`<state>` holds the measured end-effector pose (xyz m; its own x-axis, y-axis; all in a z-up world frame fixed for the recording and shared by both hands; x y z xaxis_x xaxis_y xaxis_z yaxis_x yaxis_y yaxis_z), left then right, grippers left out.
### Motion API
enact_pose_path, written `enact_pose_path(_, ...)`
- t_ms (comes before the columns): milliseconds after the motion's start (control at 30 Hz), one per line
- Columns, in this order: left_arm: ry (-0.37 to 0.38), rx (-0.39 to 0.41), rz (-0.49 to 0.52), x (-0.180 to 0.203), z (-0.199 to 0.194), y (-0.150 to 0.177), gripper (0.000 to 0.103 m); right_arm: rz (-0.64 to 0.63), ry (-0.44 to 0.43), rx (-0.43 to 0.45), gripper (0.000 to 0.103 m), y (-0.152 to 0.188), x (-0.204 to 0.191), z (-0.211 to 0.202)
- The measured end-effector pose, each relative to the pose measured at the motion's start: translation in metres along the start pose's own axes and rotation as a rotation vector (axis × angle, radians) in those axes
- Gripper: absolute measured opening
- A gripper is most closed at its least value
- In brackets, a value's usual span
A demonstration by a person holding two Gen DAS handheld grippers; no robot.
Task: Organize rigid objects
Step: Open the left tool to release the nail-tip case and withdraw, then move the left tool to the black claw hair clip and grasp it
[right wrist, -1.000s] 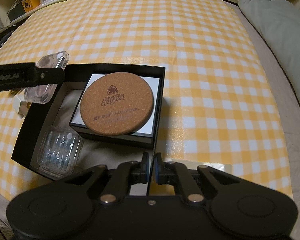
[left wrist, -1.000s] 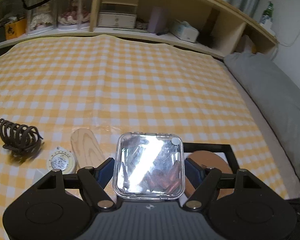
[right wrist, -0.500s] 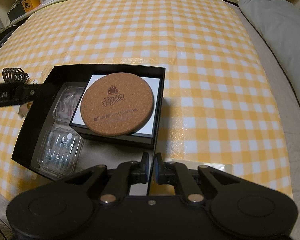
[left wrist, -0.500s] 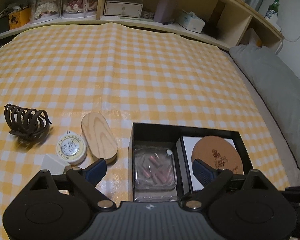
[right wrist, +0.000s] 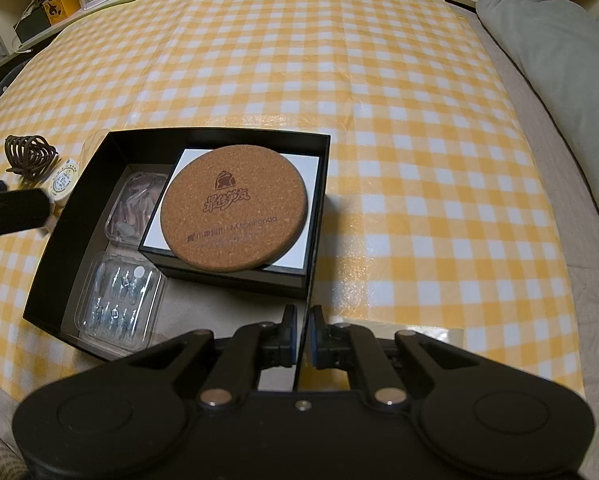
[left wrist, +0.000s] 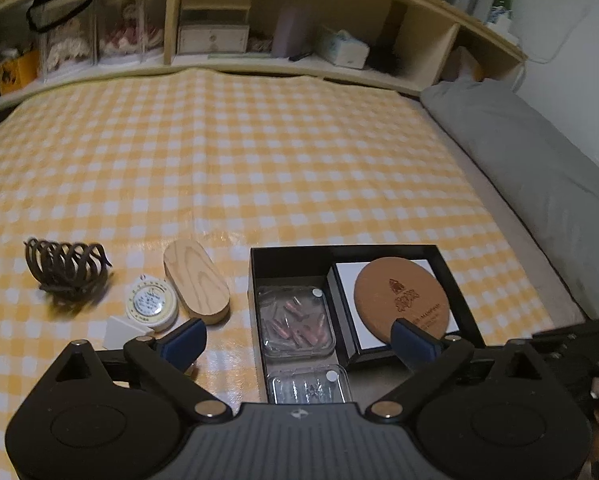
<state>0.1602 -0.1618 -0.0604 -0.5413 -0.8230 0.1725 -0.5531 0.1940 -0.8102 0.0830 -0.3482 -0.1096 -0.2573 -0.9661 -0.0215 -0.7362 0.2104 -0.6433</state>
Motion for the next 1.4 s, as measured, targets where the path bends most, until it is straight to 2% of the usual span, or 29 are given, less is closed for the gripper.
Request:
enact_pose_path(67,0.011,0.012,0.019,-0.001,-0.009,-0.001,0.103,0.0,0.0,0.0,0.007,0.0,0.0,0.0)
enact_pose_path(233,0.001,0.03,0.064,-0.009,-0.025,0.002,0.103,0.001,0.0,0.0,0.007,0.0,0.0,0.0)
enact_pose_path(267,-0.006,0.031,0.068,-0.011,-0.027,0.003,0.103,0.0,0.001,0.0,0.007,0.0,0.0,0.0)
enact_pose_path(300,-0.013,0.033,0.073,-0.015,-0.028,0.005,0.103,0.025,0.046,0.007,0.007,0.0,0.0,0.0)
enact_pose_path(433,-0.053,0.041,0.087,-0.035,-0.029,0.009,0.103,0.022,0.047,0.006,0.007,-0.001,0.0,0.0)
enact_pose_path(733,-0.184,0.08,0.059,-0.093,-0.014,0.021,0.103,0.011,0.052,0.007,0.007,0.002,-0.005,0.001)
enact_pose_path(1000,-0.223,0.081,0.05,-0.133,0.009,0.025,0.103,0.008,0.053,0.007,0.007,0.003,-0.008,0.001)
enact_pose_path(1133,-0.285,0.112,0.003,-0.156,0.018,0.026,0.103,0.001,0.055,0.008,0.007,0.004,-0.008,0.001)
enact_pose_path(1233,-0.305,0.144,-0.034,-0.171,0.023,0.027,0.103,0.002,0.055,0.008,0.007,0.004,-0.01,0.001)
enact_pose_path(1300,-0.32,0.179,-0.045,-0.178,0.025,0.027,0.101,0.0,0.057,0.008,0.007,0.004,-0.01,0.001)
enact_pose_path(1400,-0.34,0.183,-0.012,-0.183,0.033,0.029,0.091,-0.003,0.059,0.008,0.007,0.004,-0.009,0.002)
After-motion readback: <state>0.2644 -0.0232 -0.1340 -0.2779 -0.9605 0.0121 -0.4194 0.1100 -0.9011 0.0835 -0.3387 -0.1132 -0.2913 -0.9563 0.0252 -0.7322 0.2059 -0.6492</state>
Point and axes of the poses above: each gripper's, at about its wrist camera, not at the fingertips, and z roughly the way its jaws point, x to its right, y to its underside, the point moved 1 cm from there along z, roughly the way its jaws point, and after that the axes turned 15 degrees about x, right-handed, at the moved point
